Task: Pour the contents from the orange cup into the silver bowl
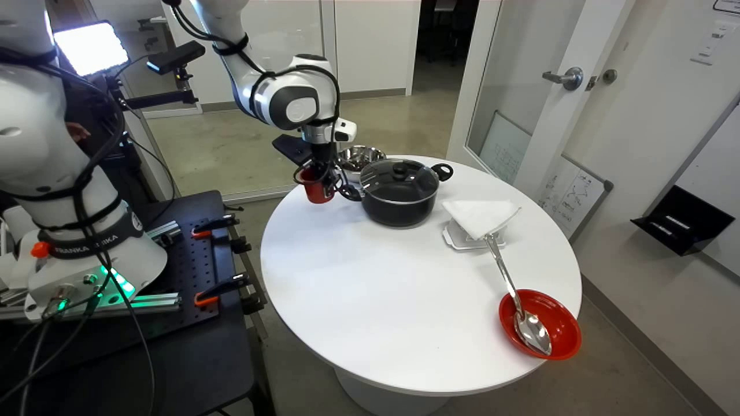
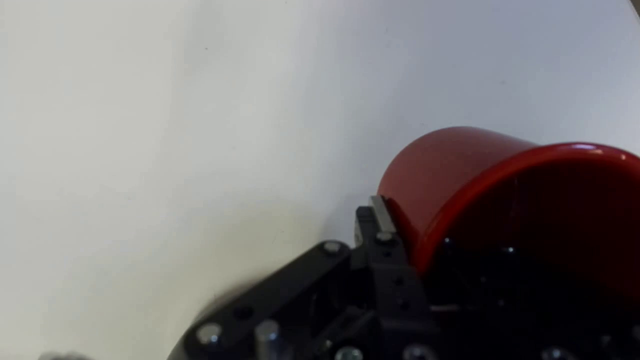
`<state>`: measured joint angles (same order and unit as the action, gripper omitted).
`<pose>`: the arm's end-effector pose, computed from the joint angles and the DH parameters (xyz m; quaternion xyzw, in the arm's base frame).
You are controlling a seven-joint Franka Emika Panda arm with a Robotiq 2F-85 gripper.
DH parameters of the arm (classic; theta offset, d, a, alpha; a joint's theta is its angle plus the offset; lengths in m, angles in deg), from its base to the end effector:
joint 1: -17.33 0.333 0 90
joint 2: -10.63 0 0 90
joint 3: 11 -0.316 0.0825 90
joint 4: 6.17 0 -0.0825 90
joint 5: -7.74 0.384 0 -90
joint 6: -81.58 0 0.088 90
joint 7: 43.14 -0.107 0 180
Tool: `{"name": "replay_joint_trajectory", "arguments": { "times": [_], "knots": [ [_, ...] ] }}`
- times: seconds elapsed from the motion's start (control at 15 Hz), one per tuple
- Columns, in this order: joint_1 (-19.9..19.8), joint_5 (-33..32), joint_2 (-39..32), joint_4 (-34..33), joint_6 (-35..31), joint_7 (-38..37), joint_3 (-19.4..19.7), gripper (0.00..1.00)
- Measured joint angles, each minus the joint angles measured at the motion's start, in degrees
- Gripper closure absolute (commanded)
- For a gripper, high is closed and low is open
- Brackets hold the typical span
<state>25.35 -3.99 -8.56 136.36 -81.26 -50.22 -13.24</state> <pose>0.4600 0.0953 0.1602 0.9919 0.1238 0.0140 0.0229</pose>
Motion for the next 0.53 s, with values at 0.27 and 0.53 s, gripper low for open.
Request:
{"name": "replay_joint_trajectory", "arguments": {
  "times": [0.27,0.53],
  "knots": [
    [1.0,2.1,0.1,0.0,1.3,-3.5,0.1,0.98],
    [1.1,5.5,0.3,0.0,3.7,-4.3,-0.3,0.98]
  ]
}}
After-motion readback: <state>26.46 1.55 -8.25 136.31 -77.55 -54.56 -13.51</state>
